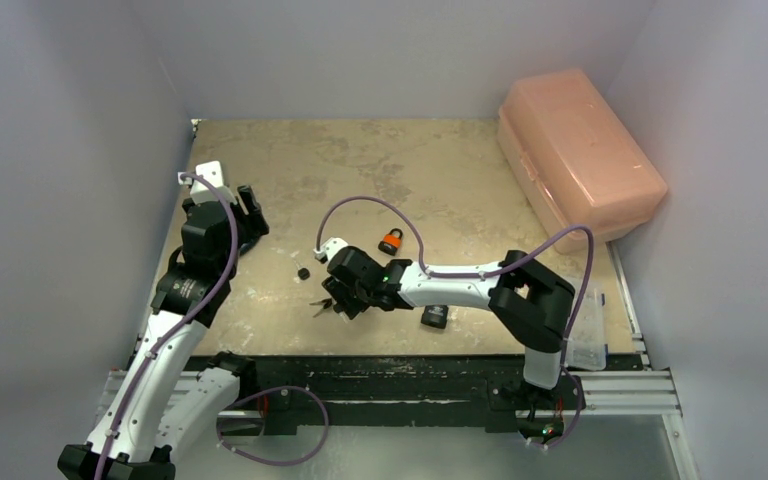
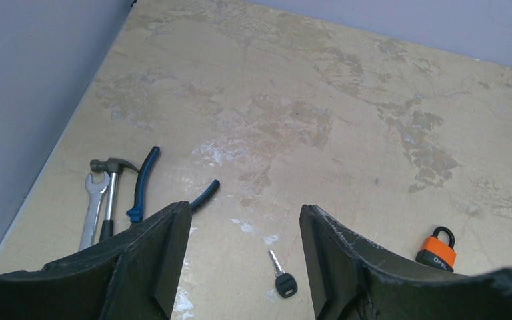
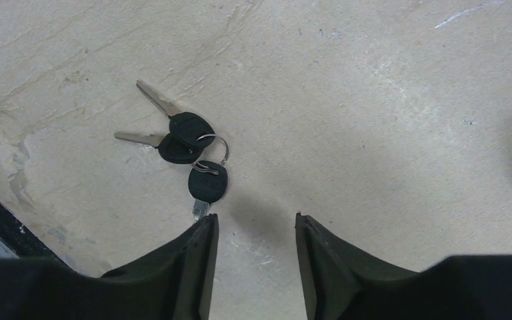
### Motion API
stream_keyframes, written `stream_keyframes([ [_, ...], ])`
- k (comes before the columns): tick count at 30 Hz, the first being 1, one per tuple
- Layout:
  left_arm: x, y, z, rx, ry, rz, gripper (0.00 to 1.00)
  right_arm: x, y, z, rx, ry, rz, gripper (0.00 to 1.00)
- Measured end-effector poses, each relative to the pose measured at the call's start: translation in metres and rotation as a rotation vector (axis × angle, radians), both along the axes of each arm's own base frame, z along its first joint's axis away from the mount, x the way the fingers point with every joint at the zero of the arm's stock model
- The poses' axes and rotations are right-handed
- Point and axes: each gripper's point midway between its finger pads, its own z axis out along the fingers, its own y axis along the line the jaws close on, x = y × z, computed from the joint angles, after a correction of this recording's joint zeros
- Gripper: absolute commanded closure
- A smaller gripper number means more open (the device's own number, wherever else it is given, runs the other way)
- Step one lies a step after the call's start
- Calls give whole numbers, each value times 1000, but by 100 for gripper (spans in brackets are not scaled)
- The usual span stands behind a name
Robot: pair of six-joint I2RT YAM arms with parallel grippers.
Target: Unlock with the key
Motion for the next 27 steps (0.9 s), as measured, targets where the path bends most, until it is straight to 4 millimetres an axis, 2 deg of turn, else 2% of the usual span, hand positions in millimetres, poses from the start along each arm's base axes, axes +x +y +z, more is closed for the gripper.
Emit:
stream_keyframes([
  [5,0,1,0,0,2,2,35,-2,6,3,11,2,48,44],
  [12,1,2,-2,2,7,6,35,4,41,20,77,-12,124,44],
  [20,3,2,-2,0,5,7,35,4,58,5,76,19,166,45],
  [24,3,2,-3,-1,9,6,35,3,61,-8,61,36,173,52],
  [27,4,3,-4,-2,12,7,35,4,64,-15,54,44,173,65],
])
